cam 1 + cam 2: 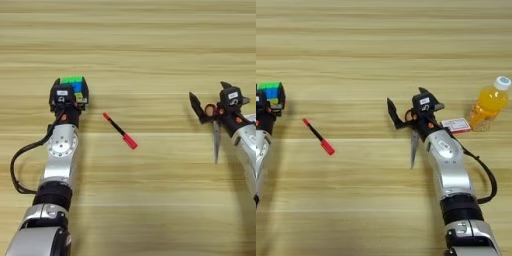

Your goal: Move the objects on the table

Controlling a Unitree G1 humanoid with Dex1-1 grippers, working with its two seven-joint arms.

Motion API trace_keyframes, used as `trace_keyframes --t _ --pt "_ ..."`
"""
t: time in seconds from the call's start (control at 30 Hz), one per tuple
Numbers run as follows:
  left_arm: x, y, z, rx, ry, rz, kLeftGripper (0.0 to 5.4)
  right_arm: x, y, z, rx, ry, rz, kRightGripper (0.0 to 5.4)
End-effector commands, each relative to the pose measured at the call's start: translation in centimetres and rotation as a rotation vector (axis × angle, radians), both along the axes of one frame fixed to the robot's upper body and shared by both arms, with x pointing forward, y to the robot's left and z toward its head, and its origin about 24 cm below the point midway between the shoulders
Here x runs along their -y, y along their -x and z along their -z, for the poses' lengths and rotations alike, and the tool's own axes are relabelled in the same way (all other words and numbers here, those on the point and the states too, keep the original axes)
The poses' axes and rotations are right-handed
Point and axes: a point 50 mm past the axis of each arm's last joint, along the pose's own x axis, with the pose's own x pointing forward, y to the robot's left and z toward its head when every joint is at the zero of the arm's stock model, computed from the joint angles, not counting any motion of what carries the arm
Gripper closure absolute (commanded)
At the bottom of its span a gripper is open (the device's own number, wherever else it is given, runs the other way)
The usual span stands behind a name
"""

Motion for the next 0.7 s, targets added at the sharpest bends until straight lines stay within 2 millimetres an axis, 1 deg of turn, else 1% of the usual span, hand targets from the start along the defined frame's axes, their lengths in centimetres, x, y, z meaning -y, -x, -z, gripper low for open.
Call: trace_keyframes --t 0.03,0.13,0.27,0.37,0.57,0.7 --pt "2.5 0.0 -0.6 0.011 -0.013 0.099 2.18 0.3 -0.3 -0.5 0.006 -0.004 0.013 0.0" --pt "3.7 0.2 -0.8 0.015 -0.028 0.163 2.18 0.4 -0.3 -0.6 0.008 -0.005 0.016 0.0" --pt "4.5 0.4 -0.9 0.015 -0.031 0.211 2.18 0.5 -0.3 -0.6 0.009 -0.006 0.02 0.0" --pt "5.2 0.4 -0.8 0.007 -0.036 0.248 2.18 0.5 -0.4 -0.6 0.009 -0.006 0.024 0.0" --pt "7.3 0.5 -0.6 -0.009 -0.066 0.361 2.18 0.7 -0.4 -0.8 0.016 -0.008 0.032 0.0" --pt "8.5 0.6 -0.3 -0.042 -0.046 0.453 2.18 0.8 -0.4 -0.9 0.019 -0.009 0.039 0.0"
